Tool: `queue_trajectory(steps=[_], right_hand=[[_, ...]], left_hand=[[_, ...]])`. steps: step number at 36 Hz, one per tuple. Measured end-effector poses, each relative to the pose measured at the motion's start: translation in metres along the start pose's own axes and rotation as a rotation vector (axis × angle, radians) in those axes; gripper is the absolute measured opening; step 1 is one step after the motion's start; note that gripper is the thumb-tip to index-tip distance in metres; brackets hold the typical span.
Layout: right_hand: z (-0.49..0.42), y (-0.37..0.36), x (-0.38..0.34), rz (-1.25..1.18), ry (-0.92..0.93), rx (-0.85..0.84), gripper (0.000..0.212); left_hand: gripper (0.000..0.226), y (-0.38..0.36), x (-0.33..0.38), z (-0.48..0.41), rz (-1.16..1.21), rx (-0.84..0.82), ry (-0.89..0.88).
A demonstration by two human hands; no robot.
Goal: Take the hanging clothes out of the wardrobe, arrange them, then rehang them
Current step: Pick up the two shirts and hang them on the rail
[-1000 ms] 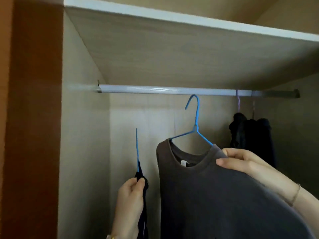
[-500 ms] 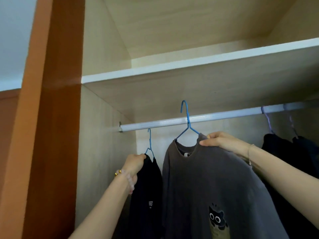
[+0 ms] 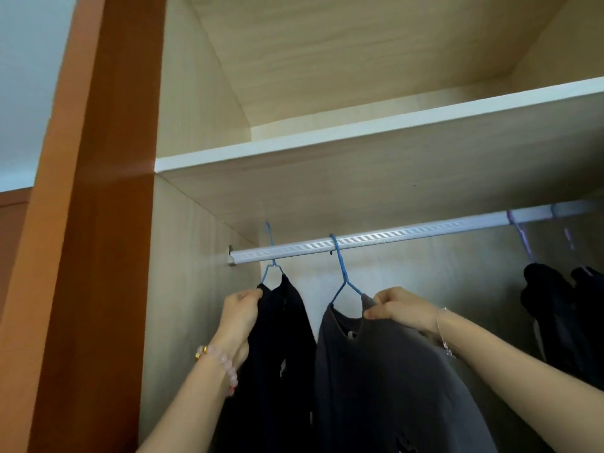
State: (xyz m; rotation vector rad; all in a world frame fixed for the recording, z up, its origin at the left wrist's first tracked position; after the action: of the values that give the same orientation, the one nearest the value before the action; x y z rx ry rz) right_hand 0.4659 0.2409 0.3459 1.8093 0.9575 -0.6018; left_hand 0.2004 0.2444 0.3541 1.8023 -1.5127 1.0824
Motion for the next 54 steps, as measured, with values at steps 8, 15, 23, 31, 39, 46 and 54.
queue_trajectory(steps=[8,15,23,31,39,46,54], right_hand=[[0.001,-0.013,-0.008,0.137,0.024,-0.021,0.023],[0.012,-0.012,-0.002,0.165,0.072,0.055,0.020],[0.019,-0.019,-0.004,0.132,0.098,0.077,0.032],[0.043,-0.024,0.009,0.080,0.071,-0.036,0.030],[0.103,0.089,0.015,0.487,0.164,0.614,0.022],[0.128,0.168,0.029,0.817,0.092,0.794,0.045],[0.117,0.185,0.083,0.507,-0.104,0.474,0.049]], left_hand=[[0.024,0.001,-0.042,0.019,-0.114,0.007,-0.044],[0.034,0.011,-0.038,0.018,-0.315,0.098,-0.146],[0.032,0.008,-0.018,0.044,-0.680,0.173,-0.248],[0.029,-0.004,0.028,0.093,-0.930,0.435,-0.666],[0.026,-0.085,0.057,0.116,-0.641,0.091,-0.672],[0.053,-0.186,0.034,0.092,-0.659,-0.229,-0.444],[0.074,-0.216,0.023,0.098,-0.559,-0.133,-0.262]])
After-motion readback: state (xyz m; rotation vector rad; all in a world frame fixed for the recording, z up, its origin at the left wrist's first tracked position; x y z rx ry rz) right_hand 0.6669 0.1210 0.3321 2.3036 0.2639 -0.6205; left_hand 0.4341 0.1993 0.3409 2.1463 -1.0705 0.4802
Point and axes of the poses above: each hand's wrist, its own z-axis away from the middle knuckle, its own y-axis out of the back of the hand, x = y × z, the point moved 10 cm from there along -z, towards the middle knuckle, and after that the axes turned 3 degrees about -y, right-handed, at the moved point
